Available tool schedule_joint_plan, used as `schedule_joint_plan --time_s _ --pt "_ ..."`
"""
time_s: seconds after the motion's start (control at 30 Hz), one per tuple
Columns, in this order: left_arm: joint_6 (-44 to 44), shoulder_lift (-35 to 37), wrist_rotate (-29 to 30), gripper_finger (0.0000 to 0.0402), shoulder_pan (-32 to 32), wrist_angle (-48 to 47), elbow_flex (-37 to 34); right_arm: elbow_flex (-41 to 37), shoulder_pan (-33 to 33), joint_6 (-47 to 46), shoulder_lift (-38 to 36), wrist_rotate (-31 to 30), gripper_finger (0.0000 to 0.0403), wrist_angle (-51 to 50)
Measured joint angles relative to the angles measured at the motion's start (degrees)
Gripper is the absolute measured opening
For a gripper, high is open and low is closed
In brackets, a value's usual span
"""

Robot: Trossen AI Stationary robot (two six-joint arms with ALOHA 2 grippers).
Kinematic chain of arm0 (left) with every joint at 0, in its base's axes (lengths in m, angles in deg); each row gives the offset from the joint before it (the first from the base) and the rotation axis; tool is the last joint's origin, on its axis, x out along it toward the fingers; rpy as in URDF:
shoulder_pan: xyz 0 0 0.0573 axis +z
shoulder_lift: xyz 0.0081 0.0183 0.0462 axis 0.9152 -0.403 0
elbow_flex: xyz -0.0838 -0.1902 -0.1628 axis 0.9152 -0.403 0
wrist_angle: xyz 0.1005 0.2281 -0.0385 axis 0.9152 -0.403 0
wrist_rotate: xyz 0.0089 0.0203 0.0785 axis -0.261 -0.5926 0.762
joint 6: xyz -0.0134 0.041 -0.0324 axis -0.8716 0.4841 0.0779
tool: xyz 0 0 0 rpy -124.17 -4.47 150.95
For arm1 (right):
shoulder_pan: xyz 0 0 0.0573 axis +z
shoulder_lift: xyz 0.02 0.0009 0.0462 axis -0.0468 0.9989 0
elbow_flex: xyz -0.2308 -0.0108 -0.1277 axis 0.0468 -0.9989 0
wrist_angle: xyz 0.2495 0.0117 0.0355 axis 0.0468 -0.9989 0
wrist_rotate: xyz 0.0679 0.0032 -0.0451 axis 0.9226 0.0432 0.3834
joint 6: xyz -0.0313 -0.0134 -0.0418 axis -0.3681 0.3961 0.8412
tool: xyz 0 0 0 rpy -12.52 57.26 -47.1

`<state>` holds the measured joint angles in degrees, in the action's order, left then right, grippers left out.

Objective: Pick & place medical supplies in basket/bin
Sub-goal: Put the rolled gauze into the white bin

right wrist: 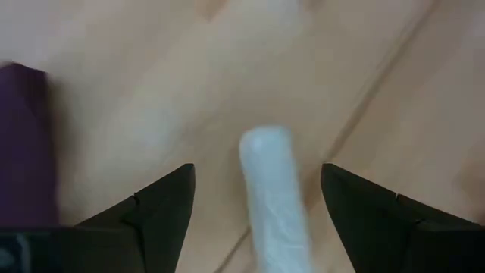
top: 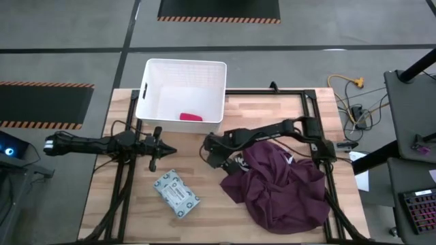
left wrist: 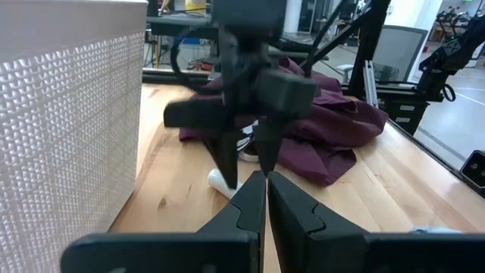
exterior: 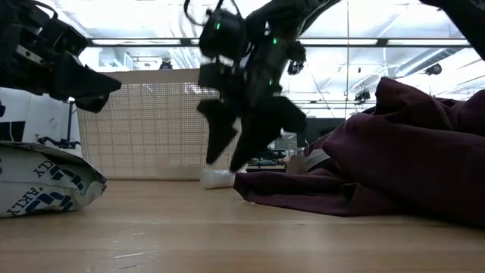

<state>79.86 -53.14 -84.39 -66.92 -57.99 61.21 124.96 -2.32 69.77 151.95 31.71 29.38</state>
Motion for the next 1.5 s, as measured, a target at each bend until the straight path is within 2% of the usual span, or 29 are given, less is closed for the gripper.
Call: schedule_joint_plan --time_s 0.47,1.0,1.3,1.5 --pt "0.00 -0.20 0.00 0.0000 0.00 0.00 0.02 0.02 -0.96 -2.79 1.47 -0.12 0.0233 -0.50" --pt "0.00 -0.20 0.00 0.0000 0.01 0.00 0.00 0.00 -1.55 -1.48 1.45 -1.51 0.0136 -2.67" --pt "0.00 -0.20 0.00 0.0000 0.00 0.00 0.01 2.66 -1.54 -4.30 1.34 -1.49 0.0085 -4.94" --pt "0.00 -0.20 0.00 0.0000 0.02 0.00 0.01 8.21 -1.46 -4.48 1.23 -1.47 0.0072 -5.67"
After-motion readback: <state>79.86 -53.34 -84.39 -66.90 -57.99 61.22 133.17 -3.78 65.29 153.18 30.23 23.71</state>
